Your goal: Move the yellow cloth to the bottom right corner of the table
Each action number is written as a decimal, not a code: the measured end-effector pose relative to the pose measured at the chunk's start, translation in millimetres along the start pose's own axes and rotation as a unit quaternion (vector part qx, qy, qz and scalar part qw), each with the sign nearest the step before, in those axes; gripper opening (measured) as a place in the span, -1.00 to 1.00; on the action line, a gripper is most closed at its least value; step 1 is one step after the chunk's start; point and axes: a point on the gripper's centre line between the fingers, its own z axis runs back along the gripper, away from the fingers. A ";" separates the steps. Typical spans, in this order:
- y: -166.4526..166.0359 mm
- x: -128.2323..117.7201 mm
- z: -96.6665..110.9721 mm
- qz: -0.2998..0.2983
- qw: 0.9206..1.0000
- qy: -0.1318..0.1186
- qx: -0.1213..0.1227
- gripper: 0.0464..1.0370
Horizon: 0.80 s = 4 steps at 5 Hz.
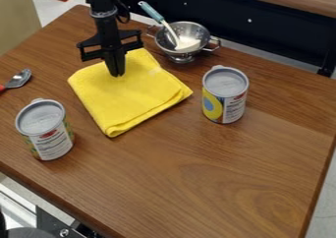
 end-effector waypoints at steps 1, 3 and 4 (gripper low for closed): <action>1.0 -3.9 0.6 -0.001 1.000 0.013 0.001 -0.99; -3.2 -2.8 21.5 0.006 0.999 0.046 -0.002 -0.99; -2.6 -5.9 35.1 0.006 0.996 0.086 -0.019 -0.99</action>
